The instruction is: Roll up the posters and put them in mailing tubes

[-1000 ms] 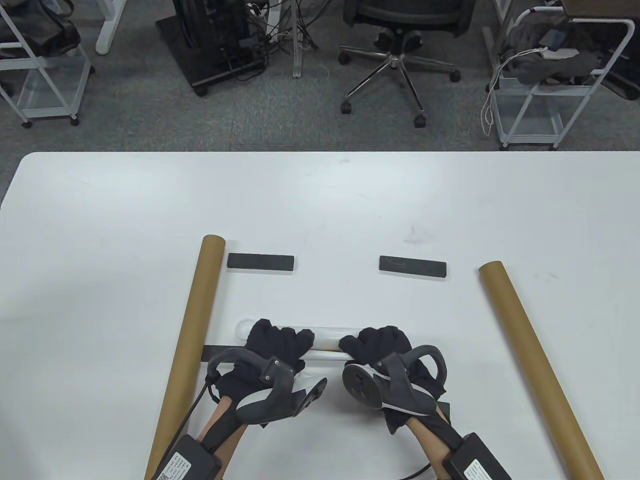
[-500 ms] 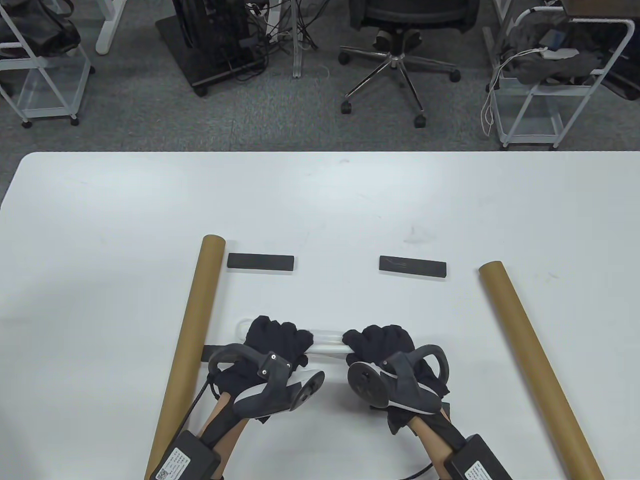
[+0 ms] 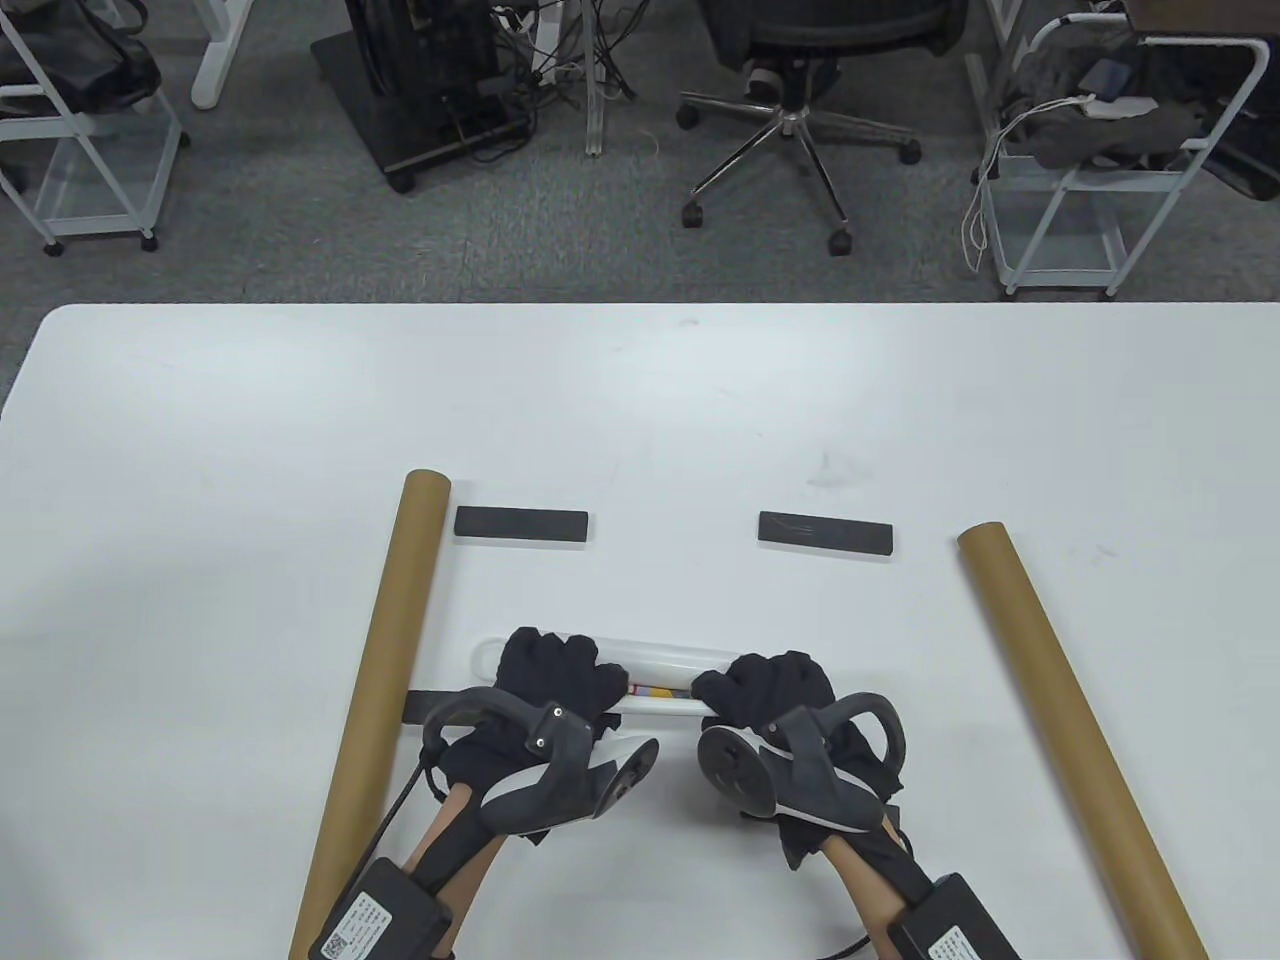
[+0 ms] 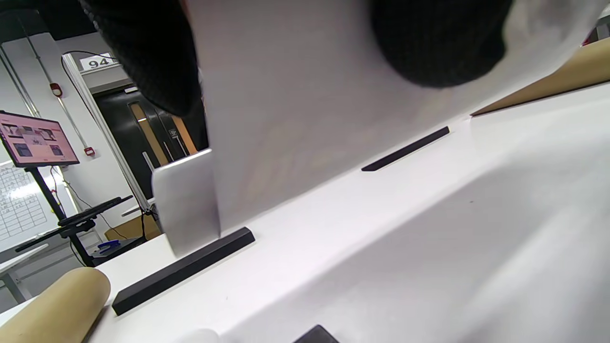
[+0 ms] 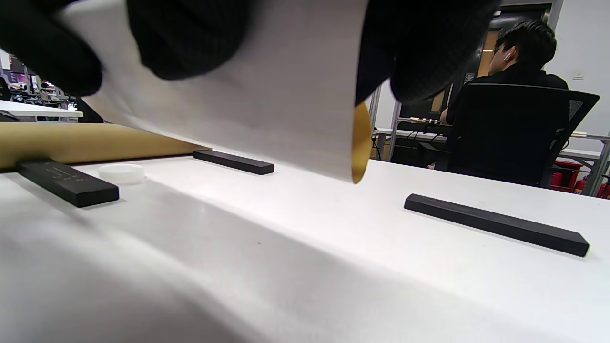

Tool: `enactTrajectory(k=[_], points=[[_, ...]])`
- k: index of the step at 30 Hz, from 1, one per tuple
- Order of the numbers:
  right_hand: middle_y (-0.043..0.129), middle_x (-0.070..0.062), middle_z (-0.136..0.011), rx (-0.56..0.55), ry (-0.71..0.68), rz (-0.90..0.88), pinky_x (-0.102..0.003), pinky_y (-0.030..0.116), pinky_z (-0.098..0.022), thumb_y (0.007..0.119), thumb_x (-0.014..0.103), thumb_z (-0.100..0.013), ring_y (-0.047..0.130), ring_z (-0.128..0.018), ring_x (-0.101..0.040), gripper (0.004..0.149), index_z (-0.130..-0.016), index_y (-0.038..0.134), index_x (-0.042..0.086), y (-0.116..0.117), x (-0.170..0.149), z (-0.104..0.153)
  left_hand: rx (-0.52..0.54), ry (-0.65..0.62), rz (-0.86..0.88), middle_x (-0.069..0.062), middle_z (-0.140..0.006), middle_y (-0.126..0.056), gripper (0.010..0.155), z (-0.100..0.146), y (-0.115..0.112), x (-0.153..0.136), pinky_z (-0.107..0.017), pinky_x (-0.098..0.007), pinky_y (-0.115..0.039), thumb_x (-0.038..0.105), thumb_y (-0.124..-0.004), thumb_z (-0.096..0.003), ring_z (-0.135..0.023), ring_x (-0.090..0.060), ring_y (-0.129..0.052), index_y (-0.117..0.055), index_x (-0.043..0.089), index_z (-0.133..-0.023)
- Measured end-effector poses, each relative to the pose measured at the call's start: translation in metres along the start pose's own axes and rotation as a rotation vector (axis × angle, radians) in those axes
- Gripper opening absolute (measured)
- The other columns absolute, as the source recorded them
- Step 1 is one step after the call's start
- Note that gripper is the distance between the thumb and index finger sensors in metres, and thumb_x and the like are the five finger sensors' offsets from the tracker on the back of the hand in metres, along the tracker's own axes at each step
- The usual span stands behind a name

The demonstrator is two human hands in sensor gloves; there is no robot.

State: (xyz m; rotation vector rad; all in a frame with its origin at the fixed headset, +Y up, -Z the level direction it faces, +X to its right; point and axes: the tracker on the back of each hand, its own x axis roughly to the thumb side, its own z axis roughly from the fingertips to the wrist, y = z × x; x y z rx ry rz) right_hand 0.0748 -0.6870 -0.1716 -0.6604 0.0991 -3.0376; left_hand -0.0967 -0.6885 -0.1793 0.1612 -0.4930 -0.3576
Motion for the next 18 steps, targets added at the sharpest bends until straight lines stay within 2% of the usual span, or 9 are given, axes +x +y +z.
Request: enactTrajectory(k=[5,8,18], points=[[0.082,-0.004,-0.08,0.004,-0.002,0.008,-0.063,0.068,-0.067,0.071,0.037,-0.047,0.089,-0.063,-0.029,0.047,-0.091,0.073,0.022,0.003,0.003,-0.004,-0.008,-0.01,-0.042,0.012,-0.08,-0.089,0.054,0.002,0.0,0.001,-0.075,-0.05,-0.077,0.051,-0.073,-0.0439,-0.066,-0.013,-0.097,-0.076,0.038,-0.096],[0.081,-0.005,-0.081,-0.002,-0.004,0.009,-0.064,0.067,-0.067,0.071,0.037,-0.047,0.089,-0.063,-0.03,0.047,-0.091,0.073,0.022,0.003,0.003,-0.007,0.003,-0.013,-0.062,0.014,-0.081,-0.09,0.07,0.003,-0.002,-0.001,-0.074,-0.047,-0.079,0.051,-0.073,-0.0434,-0.066,-0.011,-0.099,-0.056,0.036,-0.109],[0.084,-0.004,-0.078,0.012,-0.028,-0.004,-0.062,0.069,-0.067,0.072,0.037,-0.047,0.09,-0.061,-0.029,0.048,-0.092,0.074,0.021,0.003,0.006,-0.013,0.002,-0.005,-0.045,0.014,-0.081,-0.092,0.065,0.001,-0.007,-0.008,-0.075,-0.046,-0.078,0.049,-0.073,-0.0439,-0.067,-0.011,-0.1,-0.062,0.037,-0.106]])
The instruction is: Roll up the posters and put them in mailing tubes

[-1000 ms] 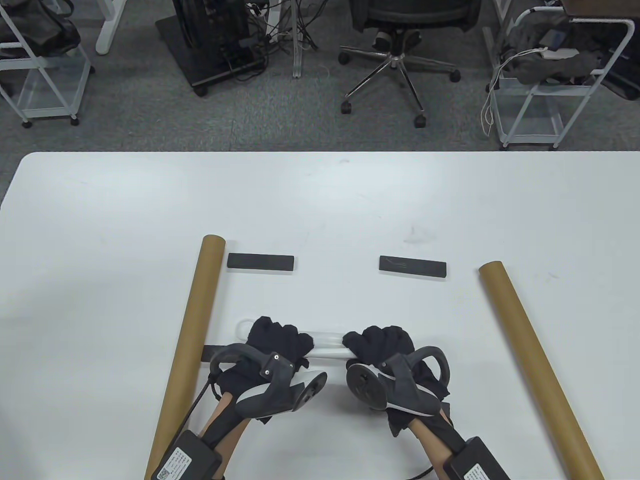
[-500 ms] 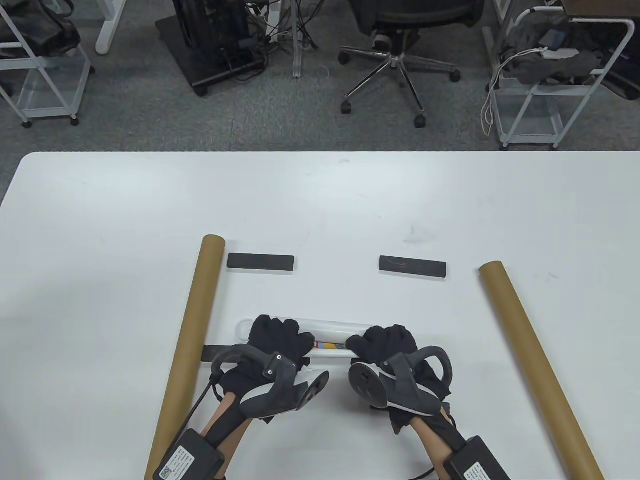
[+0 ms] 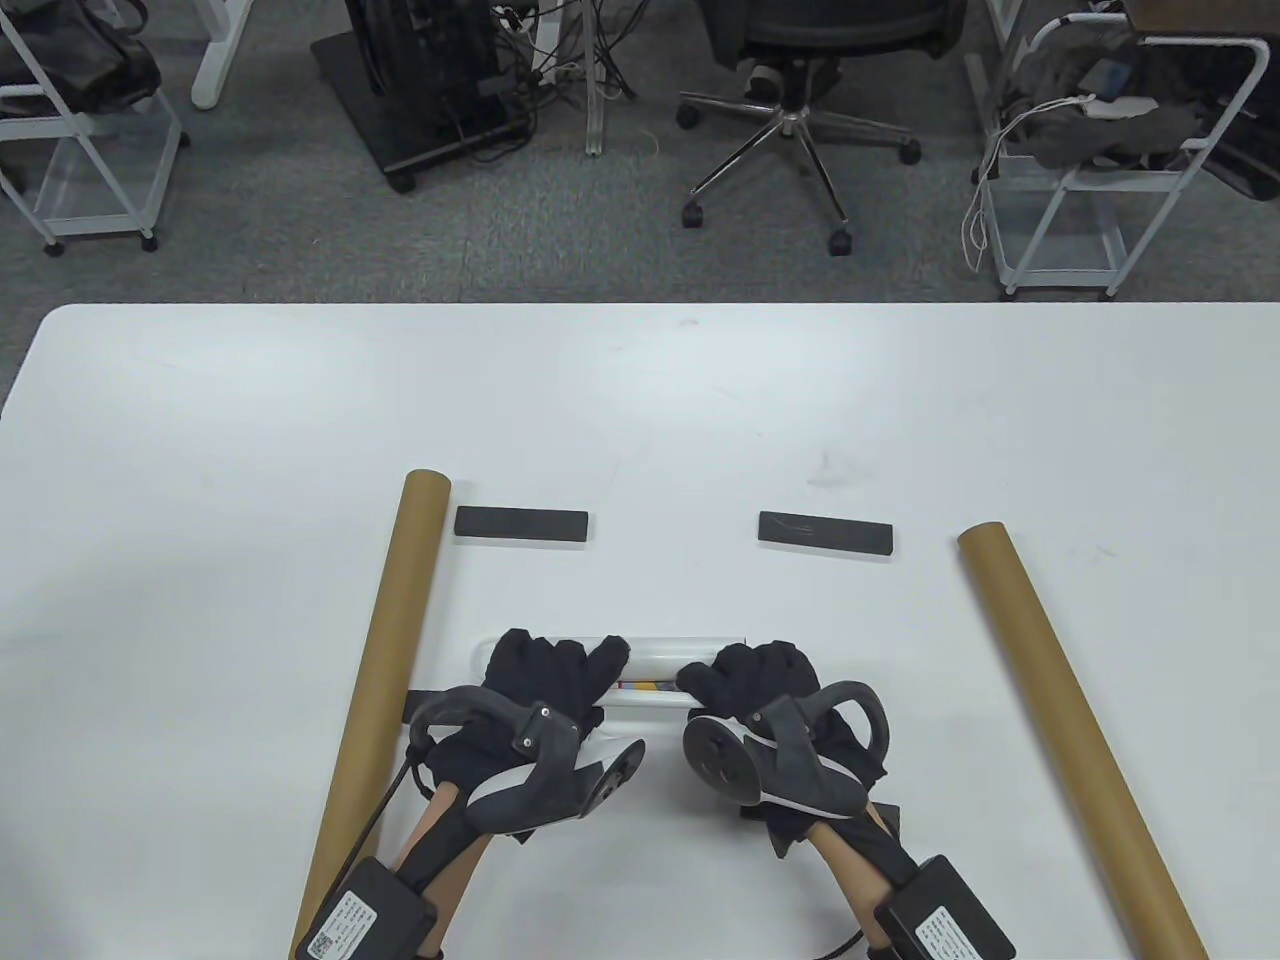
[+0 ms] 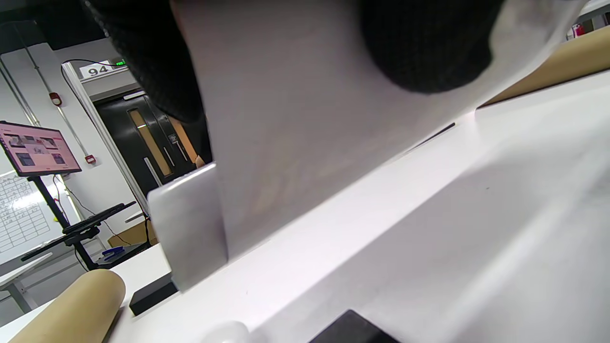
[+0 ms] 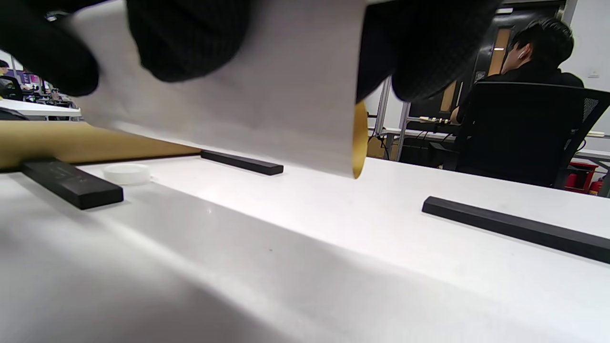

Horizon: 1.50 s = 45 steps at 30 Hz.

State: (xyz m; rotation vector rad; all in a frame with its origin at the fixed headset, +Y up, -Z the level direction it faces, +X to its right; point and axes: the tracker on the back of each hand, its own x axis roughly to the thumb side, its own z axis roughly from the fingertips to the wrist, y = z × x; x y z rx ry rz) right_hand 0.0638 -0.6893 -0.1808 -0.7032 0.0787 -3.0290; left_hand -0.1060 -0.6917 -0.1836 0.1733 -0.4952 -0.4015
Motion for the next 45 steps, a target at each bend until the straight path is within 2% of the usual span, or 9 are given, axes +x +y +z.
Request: enactTrajectory(k=[15,21,24,28,30,32,35,41,45], points=[[0.085,-0.002,-0.077,0.005,0.024,-0.008,-0.061,0.07,-0.067,0.072,0.037,-0.046,0.092,-0.062,-0.028,0.052,-0.095,0.071,0.02,0.002,-0.007,0.002,0.034,-0.003,0.042,0.015,-0.082,-0.093,0.062,0.001,0.001,0.001,-0.075,-0.045,-0.079,0.049,-0.074,-0.0434,-0.066,-0.009,-0.102,-0.063,0.038,-0.103],[0.095,0.0,-0.076,-0.024,0.02,0.01,-0.057,0.075,-0.065,0.075,0.037,-0.044,0.101,-0.062,-0.025,0.051,-0.092,0.075,0.018,-0.002,-0.004,0.004,0.057,-0.001,0.032,0.015,-0.082,-0.096,0.052,0.003,0.006,0.0,-0.075,-0.045,-0.079,0.048,-0.073,-0.0442,-0.067,-0.009,-0.105,-0.073,0.038,-0.095],[0.095,-0.004,-0.08,-0.003,0.016,0.04,-0.06,0.077,-0.063,0.071,0.035,-0.046,0.101,-0.064,-0.027,0.051,-0.093,0.074,0.016,-0.001,-0.003,0.005,0.043,-0.006,0.051,0.014,-0.083,-0.095,0.052,0.003,0.005,0.001,-0.075,-0.046,-0.078,0.045,-0.07,-0.046,-0.068,-0.011,-0.103,-0.071,0.037,-0.097],[0.083,-0.006,-0.081,0.018,0.029,-0.008,-0.064,0.069,-0.066,0.063,0.032,-0.051,0.089,-0.064,-0.032,0.051,-0.099,0.062,0.014,-0.003,-0.007,0.007,0.055,0.004,0.06,0.012,-0.08,-0.092,0.052,0.002,0.007,0.003,-0.075,-0.048,-0.076,0.045,-0.066,-0.0475,-0.063,-0.012,-0.099,-0.067,0.035,-0.099],[0.084,-0.004,-0.078,0.022,0.028,-0.032,-0.063,0.069,-0.066,0.067,0.035,-0.05,0.089,-0.06,-0.03,0.053,-0.098,0.062,0.015,-0.002,-0.009,0.007,0.069,0.001,0.042,0.014,-0.075,-0.092,0.053,0.001,0.008,0.004,-0.075,-0.047,-0.078,0.051,-0.072,-0.0431,-0.058,-0.011,-0.099,-0.069,0.035,-0.094],[0.087,0.0,-0.071,0.017,0.03,-0.015,-0.059,0.074,-0.065,0.075,0.038,-0.044,0.092,-0.053,-0.025,0.053,-0.094,0.067,0.022,-0.004,-0.01,0.008,0.071,-0.021,0.015,0.018,-0.069,-0.094,0.048,0.0,0.01,0.008,-0.074,-0.044,-0.08,0.053,-0.08,-0.0376,-0.054,-0.008,-0.1,-0.073,0.038,-0.083],[0.088,0.001,-0.072,-0.018,0.025,-0.009,-0.059,0.073,-0.066,0.077,0.038,-0.043,0.093,-0.056,-0.026,0.046,-0.087,0.075,0.024,-0.006,-0.01,0.01,0.069,-0.045,-0.029,0.019,-0.069,-0.094,0.04,0.001,0.011,0.013,-0.074,-0.044,-0.08,0.052,-0.079,-0.0395,-0.057,-0.008,-0.101,-0.075,0.039,-0.077],[0.081,-0.006,-0.083,-0.004,0.035,-0.01,-0.064,0.067,-0.068,0.075,0.038,-0.045,0.088,-0.066,-0.032,0.044,-0.086,0.078,0.025,-0.004,-0.012,0.012,0.074,-0.028,0.022,0.011,-0.084,-0.092,0.045,0.004,0.013,0.013,-0.075,-0.047,-0.078,0.052,-0.075,-0.0429,-0.068,-0.013,-0.1,-0.081,0.04,-0.086],[0.081,-0.004,-0.079,-0.004,0.041,-0.023,-0.064,0.067,-0.067,0.074,0.038,-0.044,0.087,-0.063,-0.03,0.046,-0.088,0.077,0.023,-0.004,-0.013,0.01,0.031,-0.008,-0.009,0.005,-0.09,-0.083,0.052,0.003,0.012,0.013,-0.076,-0.053,-0.073,0.053,-0.073,-0.0432,-0.072,-0.016,-0.093,-0.078,0.041,-0.093]])
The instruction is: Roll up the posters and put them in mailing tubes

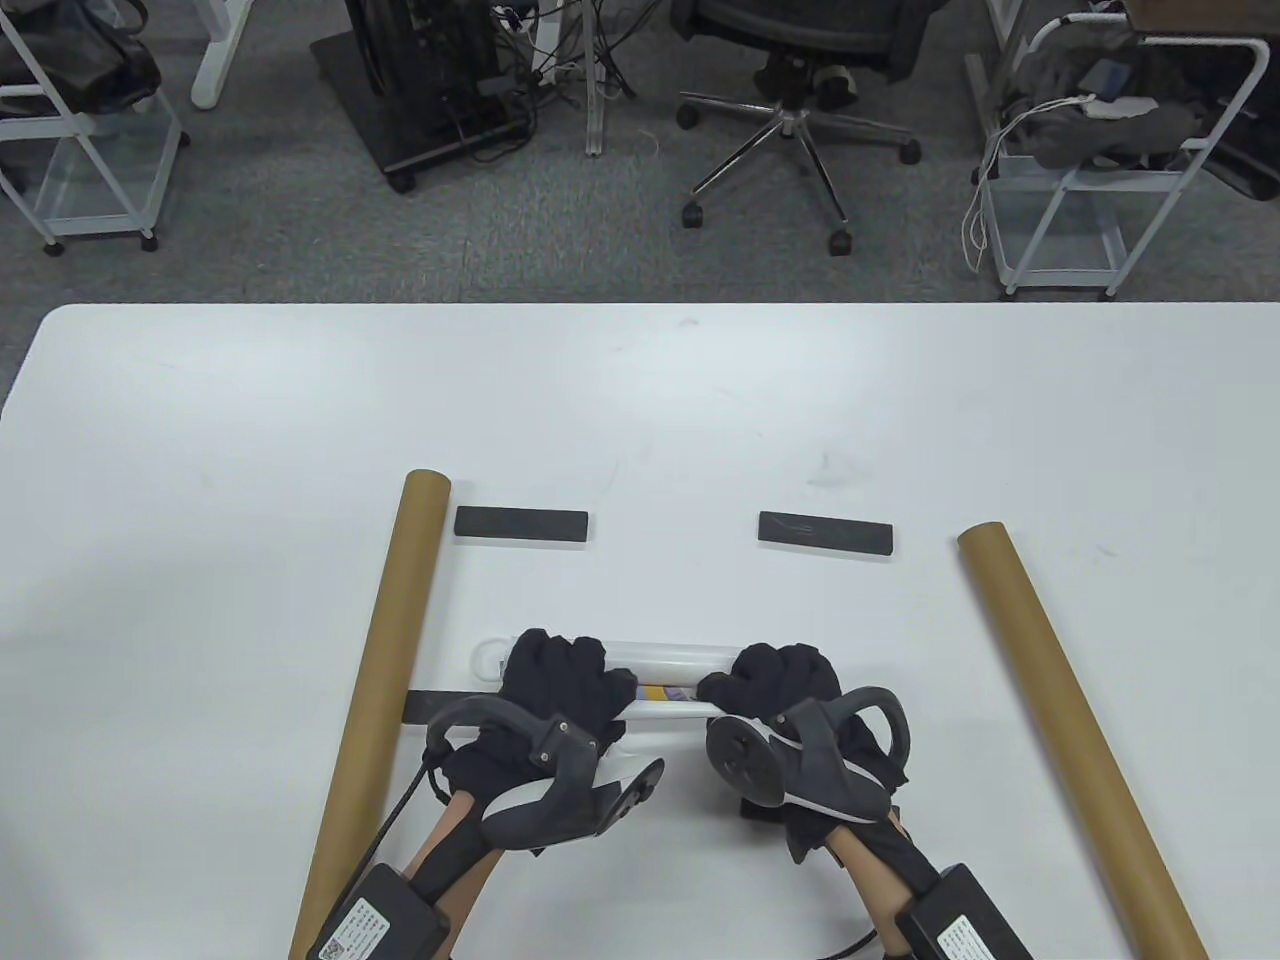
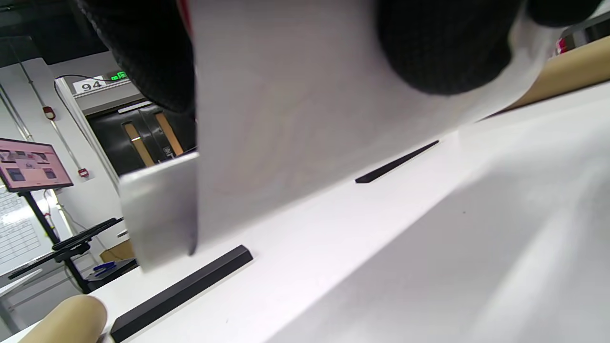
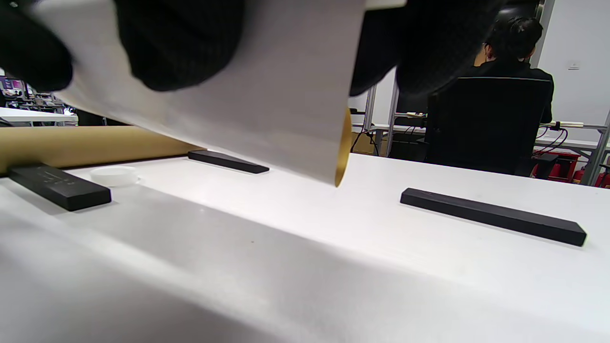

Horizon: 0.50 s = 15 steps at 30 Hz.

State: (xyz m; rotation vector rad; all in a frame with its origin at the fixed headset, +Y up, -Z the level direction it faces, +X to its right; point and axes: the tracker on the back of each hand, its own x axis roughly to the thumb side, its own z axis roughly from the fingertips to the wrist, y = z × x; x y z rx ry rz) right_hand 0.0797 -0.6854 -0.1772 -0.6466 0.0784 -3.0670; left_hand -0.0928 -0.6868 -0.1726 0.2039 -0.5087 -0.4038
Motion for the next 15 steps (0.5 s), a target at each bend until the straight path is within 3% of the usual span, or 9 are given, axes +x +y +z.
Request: enactTrajectory(k=[5,8,12,15], points=[[0.087,0.001,-0.073,-0.033,-0.02,0.016,-0.059,0.074,-0.065,0.077,0.037,-0.042,0.092,-0.056,-0.025,0.052,-0.091,0.074,0.021,-0.0023,0.0026,0.0044,-0.032,0.002,0.038,0.006,-0.087,-0.085,0.059,0.0014,-0.0019,0.0011,-0.076,-0.053,-0.074,0.048,-0.071,-0.0448,-0.071,-0.016,-0.094,-0.073,0.033,-0.102],[0.089,0.003,-0.073,-0.073,-0.025,0.041,-0.057,0.075,-0.065,0.078,0.039,-0.04,0.095,-0.056,-0.023,0.055,-0.092,0.073,0.021,-0.0018,0.0026,0.0068,-0.021,-0.003,0.055,0.01,-0.085,-0.087,0.064,0.0027,-0.0031,-0.0002,-0.076,-0.049,-0.077,0.049,-0.072,-0.0435,-0.069,-0.013,-0.097,-0.066,0.035,-0.105],[0.093,0.003,-0.074,-0.074,-0.012,0.024,-0.056,0.077,-0.064,0.078,0.04,-0.04,0.099,-0.058,-0.022,0.054,-0.09,0.075,0.021,-0.0018,-0.0015,0.0081,-0.017,0.01,0.108,0.011,-0.086,-0.091,0.051,0.0016,-0.0048,-0.0032,-0.075,-0.047,-0.078,0.049,-0.072,-0.0437,-0.07,-0.013,-0.1,-0.075,0.037,-0.093],[0.093,0.002,-0.076,-0.056,-0.008,0.016,-0.056,0.077,-0.064,0.074,0.039,-0.042,0.1,-0.059,-0.023,0.052,-0.091,0.075,0.02,-0.0017,-0.0026,0.0082,-0.014,0.019,0.131,0.011,-0.085,-0.094,0.05,0.0013,-0.0039,-0.0042,-0.074,-0.046,-0.079,0.046,-0.067,-0.0458,-0.069,-0.012,-0.104,-0.075,0.035,-0.094]])
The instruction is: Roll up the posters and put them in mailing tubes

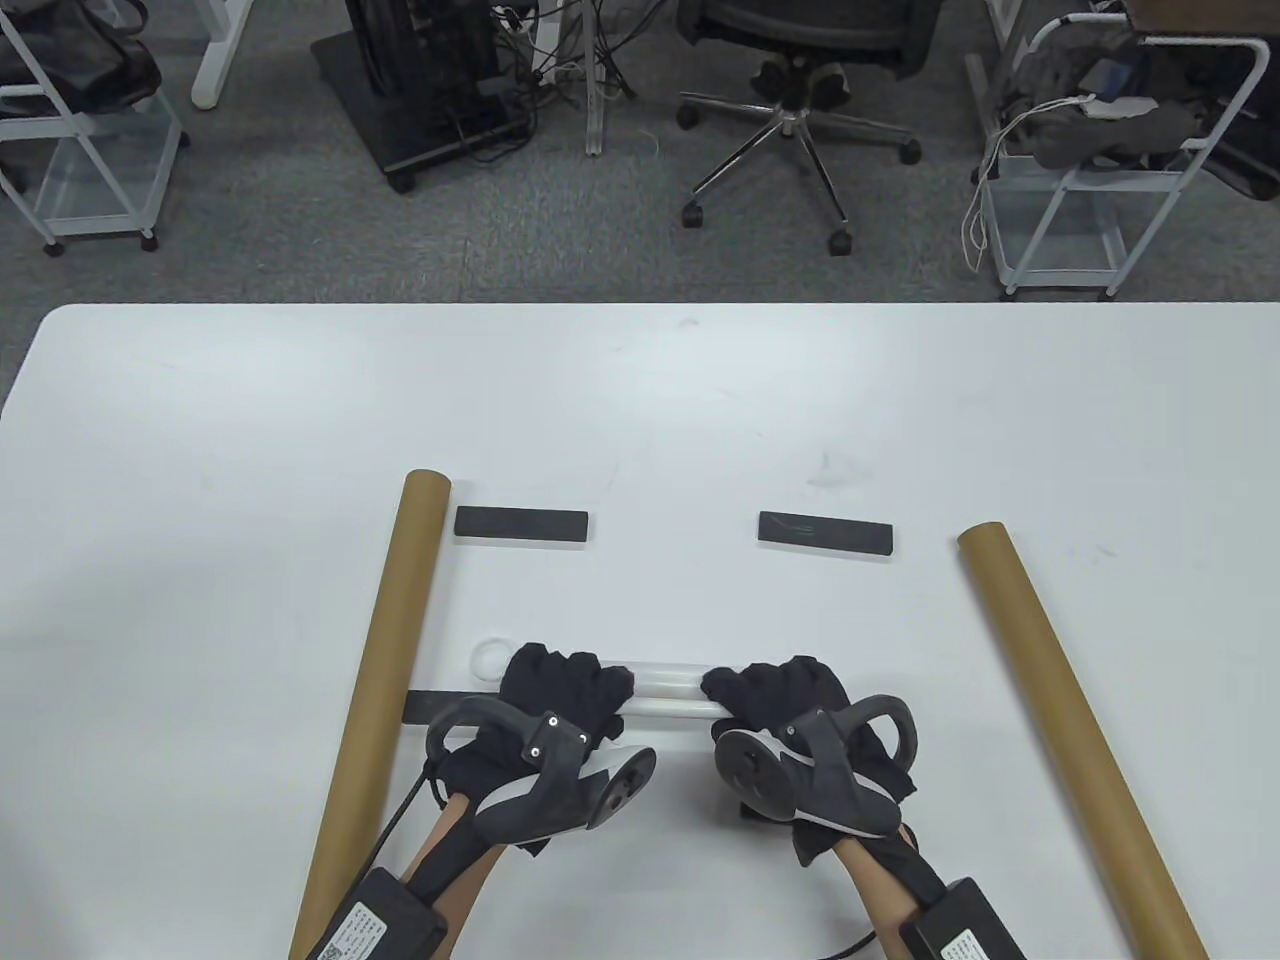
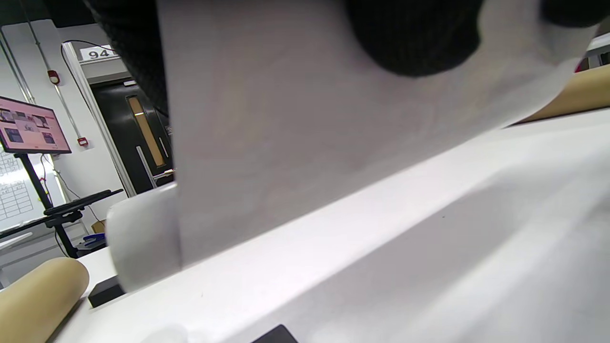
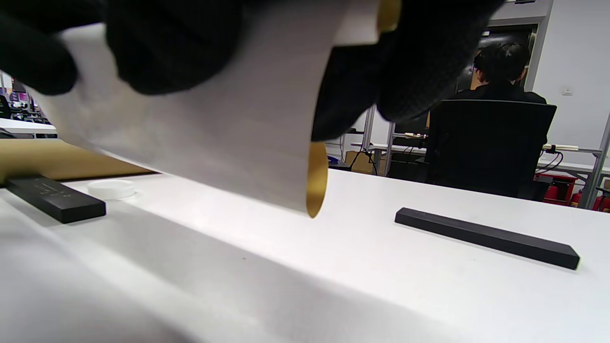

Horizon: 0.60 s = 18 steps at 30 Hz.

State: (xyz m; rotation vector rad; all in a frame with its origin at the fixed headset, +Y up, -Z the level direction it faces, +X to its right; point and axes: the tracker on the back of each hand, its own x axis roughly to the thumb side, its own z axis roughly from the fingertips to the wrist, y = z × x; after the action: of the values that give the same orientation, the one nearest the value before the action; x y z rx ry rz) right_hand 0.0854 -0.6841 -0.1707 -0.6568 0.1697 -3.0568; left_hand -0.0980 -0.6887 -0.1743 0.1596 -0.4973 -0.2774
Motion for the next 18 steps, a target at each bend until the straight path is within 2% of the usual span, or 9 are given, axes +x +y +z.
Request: enactTrajectory(k=[4,8,10,12,15,18], points=[[0.084,-0.003,-0.079,0.088,-0.008,-0.043,-0.062,0.069,-0.067,0.065,0.036,-0.049,0.09,-0.061,-0.029,0.052,-0.098,0.064,0.016,0.003,0.0007,-0.0023,-0.002,0.003,-0.009,0.01,-0.081,-0.093,0.05,0.0003,0.0012,-0.0005,-0.075,-0.048,-0.077,0.044,-0.064,-0.0474,-0.064,-0.013,-0.101,-0.071,0.034,-0.095],[0.084,0.001,-0.073,0.065,-0.009,-0.025,-0.06,0.072,-0.066,0.076,0.039,-0.044,0.09,-0.055,-0.025,0.055,-0.095,0.065,0.019,0.0024,0.0028,-0.0032,0.022,0.005,-0.055,0.015,-0.075,-0.092,0.05,0.0006,0.003,-0.0016,-0.074,-0.046,-0.078,0.049,-0.076,-0.0418,-0.058,-0.009,-0.099,-0.071,0.037,-0.09],[0.086,0.002,-0.07,0.056,-0.015,-0.019,-0.058,0.074,-0.065,0.075,0.038,-0.044,0.091,-0.052,-0.023,0.05,-0.091,0.069,0.023,0.0026,0.0058,-0.0038,0.023,-0.006,-0.091,0.016,-0.073,-0.092,0.042,0.0013,0.0021,-0.0012,-0.075,-0.046,-0.079,0.05,-0.078,-0.0403,-0.058,-0.009,-0.099,-0.075,0.04,-0.081],[0.086,0.002,-0.072,0.045,-0.016,-0.016,-0.059,0.073,-0.065,0.074,0.038,-0.045,0.091,-0.054,-0.024,0.046,-0.089,0.072,0.024,0.0025,0.007,-0.0037,0.011,-0.014,-0.086,0.016,-0.072,-0.092,0.04,0.0011,0.0005,-0.0023,-0.075,-0.046,-0.078,0.05,-0.078,-0.0406,-0.059,-0.009,-0.1,-0.077,0.04,-0.079],[0.083,-0.004,-0.081,0.034,-0.006,-0.02,-0.062,0.069,-0.067,0.073,0.037,-0.046,0.09,-0.063,-0.029,0.044,-0.089,0.074,0.024,0.0023,0.0061,-0.0042,0.02,-0.007,-0.067,0.015,-0.076,-0.092,0.039,0.0002,-0.0009,-0.005,-0.075,-0.046,-0.077,0.05,-0.077,-0.0423,-0.064,-0.011,-0.099,-0.077,0.042,-0.08],[0.077,-0.006,-0.084,0.054,0.027,0.004,-0.067,0.061,-0.069,0.072,0.038,-0.046,0.084,-0.066,-0.033,0.046,-0.09,0.075,0.025,0.0034,0.0048,-0.0042,0.018,0.006,-0.078,0.009,-0.089,-0.084,0.044,-0.001,-0.0001,-0.0044,-0.077,-0.051,-0.074,0.052,-0.075,-0.0425,-0.073,-0.015,-0.094,-0.079,0.043,-0.085]])
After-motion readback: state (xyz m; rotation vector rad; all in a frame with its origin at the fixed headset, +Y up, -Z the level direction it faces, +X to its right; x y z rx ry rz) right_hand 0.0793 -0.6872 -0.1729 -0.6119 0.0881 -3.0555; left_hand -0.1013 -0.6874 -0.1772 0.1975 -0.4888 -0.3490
